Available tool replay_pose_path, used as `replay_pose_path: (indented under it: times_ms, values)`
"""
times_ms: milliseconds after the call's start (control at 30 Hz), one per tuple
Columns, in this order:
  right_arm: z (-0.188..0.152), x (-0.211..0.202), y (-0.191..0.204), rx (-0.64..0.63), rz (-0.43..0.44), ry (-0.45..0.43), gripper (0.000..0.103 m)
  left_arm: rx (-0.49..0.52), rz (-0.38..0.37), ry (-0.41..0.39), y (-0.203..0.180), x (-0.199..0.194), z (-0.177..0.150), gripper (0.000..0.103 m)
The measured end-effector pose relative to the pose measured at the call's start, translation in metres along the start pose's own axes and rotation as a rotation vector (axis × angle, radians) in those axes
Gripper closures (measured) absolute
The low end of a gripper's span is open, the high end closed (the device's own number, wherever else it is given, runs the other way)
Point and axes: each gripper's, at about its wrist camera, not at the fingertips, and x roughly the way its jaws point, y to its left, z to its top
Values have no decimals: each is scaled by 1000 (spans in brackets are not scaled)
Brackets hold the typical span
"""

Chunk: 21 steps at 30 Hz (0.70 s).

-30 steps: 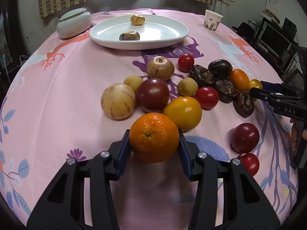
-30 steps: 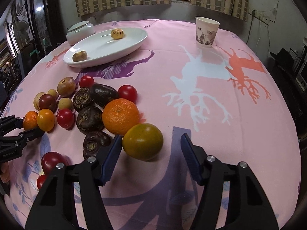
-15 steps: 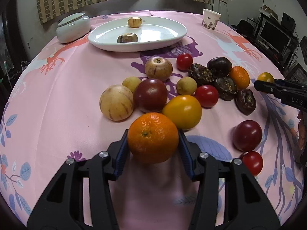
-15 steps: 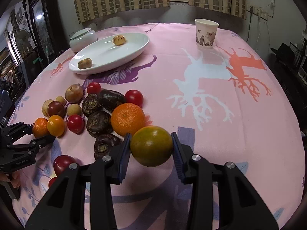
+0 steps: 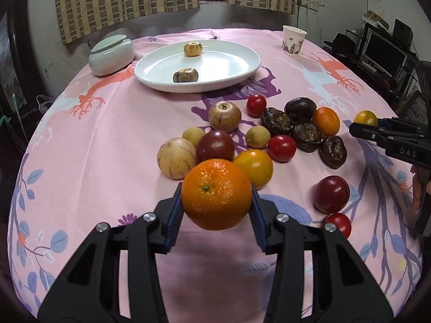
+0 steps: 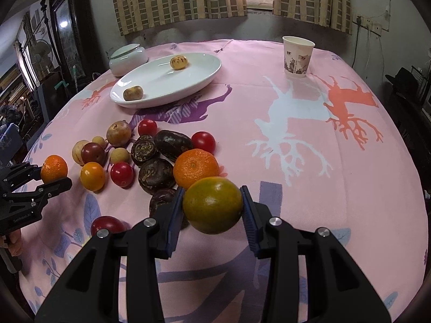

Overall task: Organize fruits
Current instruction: 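Grasp the yellow-green citrus with the right tool while the left tool holds the mandarin, then carry both citrus fruits to the white plate and release them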

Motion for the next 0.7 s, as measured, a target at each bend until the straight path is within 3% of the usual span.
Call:
replay_pose_path:
  times_ms: [167,367,700]
  values:
    - [19,-1,14,-44,8,-3,62,10,10,-12,10,-5,33,58]
    - [73,6,40,-118,35,-50,62,-22,18,-32,26,9,89,57]
    - [145,95,86,-248,4,35,62,-117,90,-1,63,89,160,57]
